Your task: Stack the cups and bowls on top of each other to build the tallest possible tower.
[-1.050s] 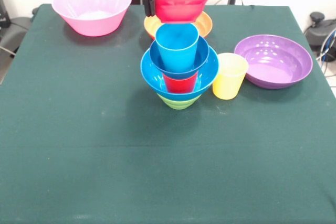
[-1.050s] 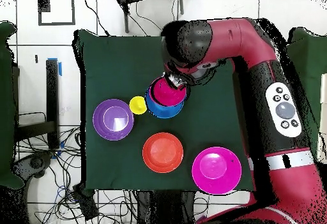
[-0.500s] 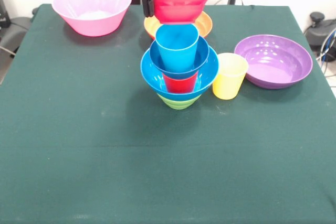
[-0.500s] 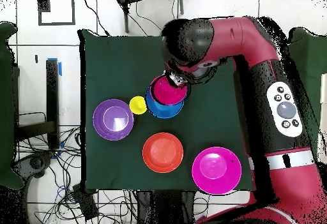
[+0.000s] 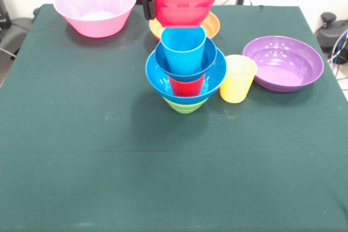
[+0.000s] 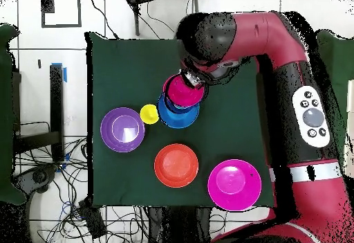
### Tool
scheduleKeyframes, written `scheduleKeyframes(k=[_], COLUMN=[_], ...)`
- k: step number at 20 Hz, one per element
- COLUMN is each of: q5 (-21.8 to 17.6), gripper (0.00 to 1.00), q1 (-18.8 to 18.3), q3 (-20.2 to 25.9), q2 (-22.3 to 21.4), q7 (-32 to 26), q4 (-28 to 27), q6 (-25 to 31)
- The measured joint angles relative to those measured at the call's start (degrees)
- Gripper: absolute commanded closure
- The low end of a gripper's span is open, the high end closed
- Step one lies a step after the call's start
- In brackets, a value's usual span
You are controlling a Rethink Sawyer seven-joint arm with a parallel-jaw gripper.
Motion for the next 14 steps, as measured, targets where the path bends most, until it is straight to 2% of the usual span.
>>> scheduleKeyframes(k=[14], q5=[-0.7], gripper=[1.00], q1=[0.5], q3=[0.0], q2=[2.5], q7=[0.0], q4=[-1.4], q6=[0.0])
